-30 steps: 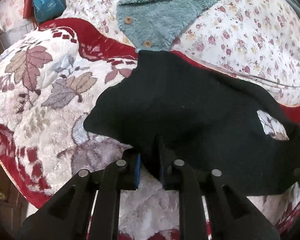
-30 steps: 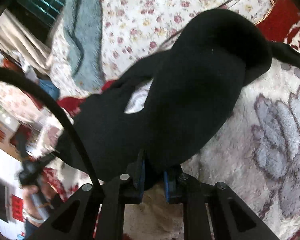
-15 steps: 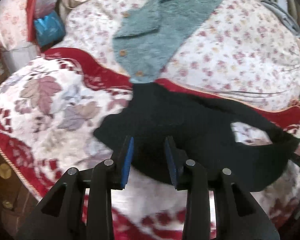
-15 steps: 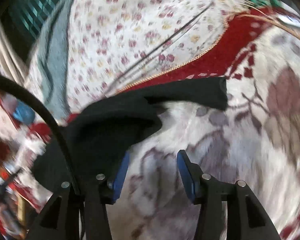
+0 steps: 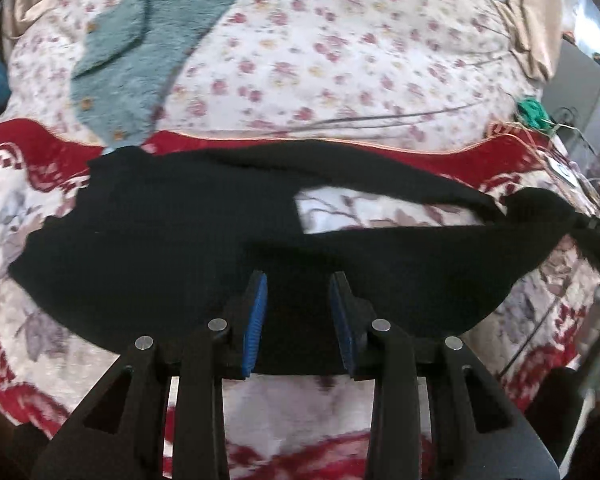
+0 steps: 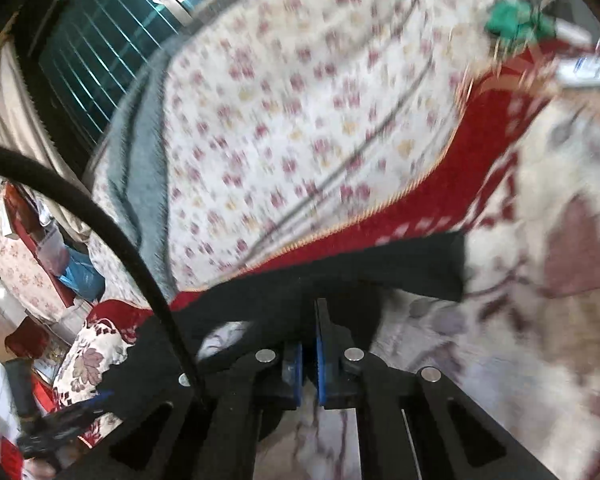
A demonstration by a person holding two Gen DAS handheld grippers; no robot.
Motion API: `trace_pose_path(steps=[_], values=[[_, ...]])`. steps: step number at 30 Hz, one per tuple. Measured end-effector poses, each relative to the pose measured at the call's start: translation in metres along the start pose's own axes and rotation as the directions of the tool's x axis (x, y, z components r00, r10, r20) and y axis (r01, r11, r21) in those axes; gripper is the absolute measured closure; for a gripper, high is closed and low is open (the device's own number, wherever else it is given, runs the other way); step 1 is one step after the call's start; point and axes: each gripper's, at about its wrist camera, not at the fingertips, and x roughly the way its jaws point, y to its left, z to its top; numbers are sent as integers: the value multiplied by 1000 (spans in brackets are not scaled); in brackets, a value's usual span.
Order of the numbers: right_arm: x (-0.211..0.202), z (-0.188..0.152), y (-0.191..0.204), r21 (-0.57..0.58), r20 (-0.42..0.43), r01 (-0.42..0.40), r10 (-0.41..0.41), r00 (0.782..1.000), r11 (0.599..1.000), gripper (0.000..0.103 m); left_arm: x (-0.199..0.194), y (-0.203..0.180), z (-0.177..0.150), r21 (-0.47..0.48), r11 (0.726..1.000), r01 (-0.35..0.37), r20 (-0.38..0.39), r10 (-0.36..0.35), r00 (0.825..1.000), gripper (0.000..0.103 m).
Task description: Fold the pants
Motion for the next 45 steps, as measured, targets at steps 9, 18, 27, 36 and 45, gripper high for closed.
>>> trace_pose_path(steps=[9,18,27,36,45], values=[[38,32,-5,-220,-93,401,-429,899,889,57,13,-19,6,-10,999,40,-31,-40,999,71],[11,10,-66,13,-154,311,-305,940,950,57,10,-10,-20,-31,995,92,-72,-94,993,71],[58,-33,-120,424,-112,-10,63,992,906,72,12,10,-40,-117,989,84,-119,-98,988,67],[-23,-33,-86,301,-7,1,2,1000,953,99,12,14,-43,-159,980,116,-109,-134,985,67],[-6,-63,-108,338,-214,174,-104,971,925,99,12,12,-44,-178,976,124,-93,-142,985,67]])
